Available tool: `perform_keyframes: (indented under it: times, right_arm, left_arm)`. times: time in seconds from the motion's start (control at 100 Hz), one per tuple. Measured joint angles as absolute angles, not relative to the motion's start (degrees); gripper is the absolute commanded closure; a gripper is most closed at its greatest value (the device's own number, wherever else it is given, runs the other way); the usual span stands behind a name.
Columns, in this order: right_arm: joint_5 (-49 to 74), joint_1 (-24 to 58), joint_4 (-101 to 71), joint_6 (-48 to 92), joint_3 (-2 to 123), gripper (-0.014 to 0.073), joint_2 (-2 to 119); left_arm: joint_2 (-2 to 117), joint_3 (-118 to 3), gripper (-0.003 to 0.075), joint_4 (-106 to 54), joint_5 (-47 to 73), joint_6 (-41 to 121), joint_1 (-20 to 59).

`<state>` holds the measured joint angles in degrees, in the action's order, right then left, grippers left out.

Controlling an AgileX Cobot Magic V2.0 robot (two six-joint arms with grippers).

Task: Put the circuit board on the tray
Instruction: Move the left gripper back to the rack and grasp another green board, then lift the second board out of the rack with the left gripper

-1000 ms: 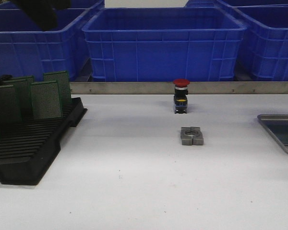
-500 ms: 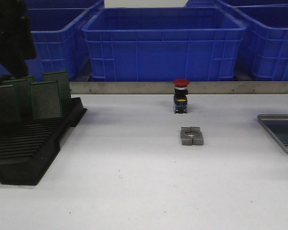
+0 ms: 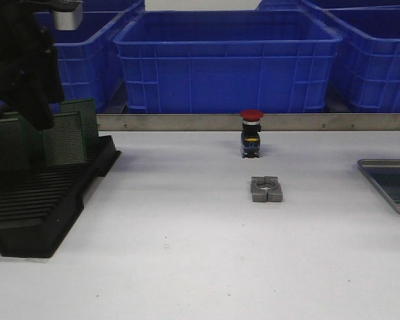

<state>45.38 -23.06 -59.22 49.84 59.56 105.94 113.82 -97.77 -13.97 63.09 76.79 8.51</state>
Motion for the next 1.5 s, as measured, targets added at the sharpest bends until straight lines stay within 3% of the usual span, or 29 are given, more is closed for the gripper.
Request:
perform_keyframes:
  times: [0.23,0.32,0.42,0.6,0.68,1.18,1.5]
  right_arm:
    - [45.4,-23.1,-59.2,49.8,59.6,0.0088,105.9]
    - [45.4,-23.1,-59.2,49.8,59.6,0.0088,105.9]
    - [45.5,-23.1,-59.2,49.8,59.6,0.0088,105.9]
    - [45.5,-23.1,-59.2,49.8,59.6,0.0088,105.9]
    - [45.5,-23.1,-59.2,49.8,59.6,0.0088,105.9]
    - [45.5,-23.1,-59.2,49.8,59.6,0.0088,105.9]
    - [45.5,-23.1,-59.2,49.8,59.6,0.0088,105.9]
  left_arm:
    - [116.4,-97.8,0.0185,-14.0,62.9,77.0,8.5]
    - [116.4,-97.8,0.0225,-14.0,62.8,77.1,8.5]
    - [116.4,-97.8,0.0342,-14.0,62.7,77.1,8.5]
    - [116.4,-97.8,0.0640,-14.0,62.3,77.1,8.5]
    - [116.4,-97.8,0.0738,-14.0,61.8,77.1,8.5]
    - [116.1,-110.7,0.0738,-16.1,70.0,73.7,8.5]
    - [106.5,-112.6,0.0738,-27.9,71.2,71.9,10.7]
